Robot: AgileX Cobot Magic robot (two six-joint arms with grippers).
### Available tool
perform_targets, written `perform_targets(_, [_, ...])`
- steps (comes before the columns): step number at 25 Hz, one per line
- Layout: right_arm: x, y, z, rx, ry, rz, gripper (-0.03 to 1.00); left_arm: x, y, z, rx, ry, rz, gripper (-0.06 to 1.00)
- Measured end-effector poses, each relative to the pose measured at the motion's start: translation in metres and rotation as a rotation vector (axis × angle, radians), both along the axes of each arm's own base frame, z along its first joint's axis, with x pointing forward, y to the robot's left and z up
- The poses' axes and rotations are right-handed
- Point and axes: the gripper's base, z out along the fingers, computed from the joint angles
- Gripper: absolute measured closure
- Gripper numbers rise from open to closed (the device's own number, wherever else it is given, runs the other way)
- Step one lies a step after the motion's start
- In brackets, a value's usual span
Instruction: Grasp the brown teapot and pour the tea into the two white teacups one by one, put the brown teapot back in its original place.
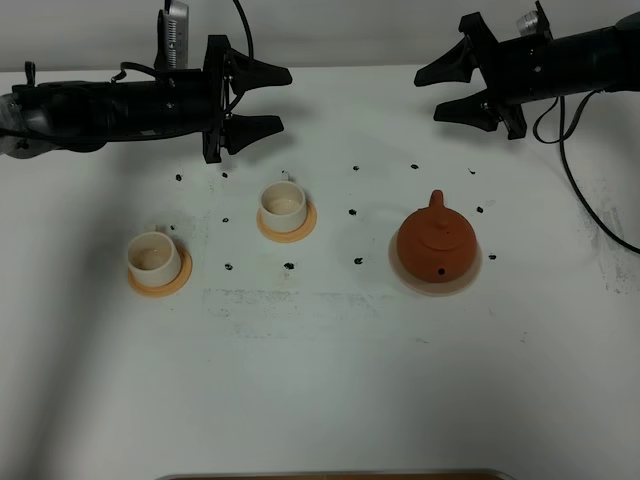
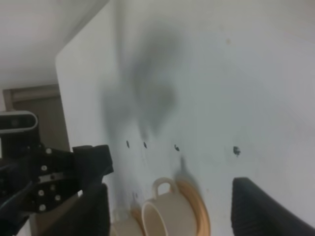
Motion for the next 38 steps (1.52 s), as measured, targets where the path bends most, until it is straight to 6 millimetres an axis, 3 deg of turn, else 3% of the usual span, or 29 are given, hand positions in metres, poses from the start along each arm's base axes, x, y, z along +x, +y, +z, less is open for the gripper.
perform_targets(8, [0.0,0.0,0.0,-0.002,-0.001,0.001,0.42,0.0,0.0,0.0,0.005,-0.011,-0.004,0.28])
perform_targets(14, [0.002,-0.001,0.008,-0.05,-0.097,0.091,0.42,0.008,-0.001,0.011,0.054,-0.162,-0.044,0.33])
perform_targets(18, [0.007,-0.007,0.031,-0.171,-0.17,0.195,0.43,0.022,-0.001,0.041,0.138,-0.305,-0.109,0.42])
perform_targets(26, [0.006,-0.035,0.098,-0.61,-0.233,0.179,0.46,0.025,0.017,0.114,0.655,-0.476,-0.231,0.48])
perform_targets(33, [-0.024,-0.052,0.163,-0.847,-0.267,0.117,0.46,0.005,0.037,0.173,0.918,-0.509,-0.203,0.49])
perform_targets(38, [-0.055,-0.049,0.187,-0.845,-0.285,0.118,0.46,-0.026,0.046,0.202,1.007,-0.505,-0.187,0.49])
